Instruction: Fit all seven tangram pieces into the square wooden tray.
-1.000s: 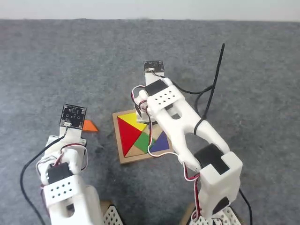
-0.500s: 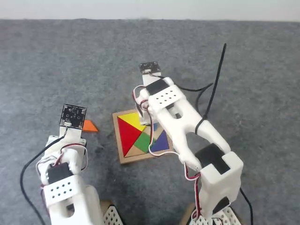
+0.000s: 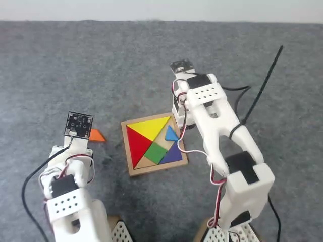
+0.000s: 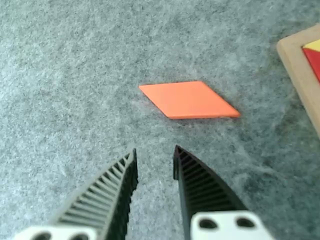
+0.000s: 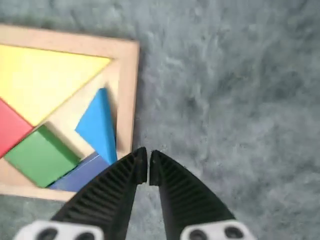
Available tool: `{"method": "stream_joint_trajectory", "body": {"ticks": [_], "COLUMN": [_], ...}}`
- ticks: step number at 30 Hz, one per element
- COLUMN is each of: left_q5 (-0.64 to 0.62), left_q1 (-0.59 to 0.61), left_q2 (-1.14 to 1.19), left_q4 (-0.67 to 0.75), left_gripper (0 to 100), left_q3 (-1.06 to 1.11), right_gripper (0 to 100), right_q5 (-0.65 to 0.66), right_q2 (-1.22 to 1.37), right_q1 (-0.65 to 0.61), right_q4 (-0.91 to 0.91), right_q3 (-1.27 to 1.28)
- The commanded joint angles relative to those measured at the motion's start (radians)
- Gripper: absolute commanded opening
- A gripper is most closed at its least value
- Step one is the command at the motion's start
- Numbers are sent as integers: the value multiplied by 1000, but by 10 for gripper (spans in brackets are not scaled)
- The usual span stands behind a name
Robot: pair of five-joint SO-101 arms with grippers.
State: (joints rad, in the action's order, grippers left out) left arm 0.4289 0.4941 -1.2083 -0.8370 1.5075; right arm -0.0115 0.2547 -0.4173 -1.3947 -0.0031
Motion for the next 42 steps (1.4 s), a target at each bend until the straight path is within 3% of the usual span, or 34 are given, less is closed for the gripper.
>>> {"method": "stream_joint_trajectory", "body": {"ticks": [1,6,12,21,29,36,42], "left_q5": [9,9,9,9,9,9,9], "left_q1": [-2,-2,0,0,0,-2,-2], "left_q2": [-21,-21,-21,-21,-21,-21,-21], "left_q4": [-2,-2,-2,-2,-5,-5,-5], "left_gripper": [119,119,119,119,119,119,119], "left_q3": [-18,-18,-18,-18,-18,-18,-18], "right_gripper": [7,7,7,7,7,7,7], "right_q5": [18,21,21,49,123,127,149], "right_q2": [-102,-59,31,42,-116,-58,-2], "right_q1": [-8,-77,-87,-239,-134,-124,-125], "right_q4": [12,159,170,162,114,395,404], "right_q3": [-43,49,87,121,89,212,210]}}
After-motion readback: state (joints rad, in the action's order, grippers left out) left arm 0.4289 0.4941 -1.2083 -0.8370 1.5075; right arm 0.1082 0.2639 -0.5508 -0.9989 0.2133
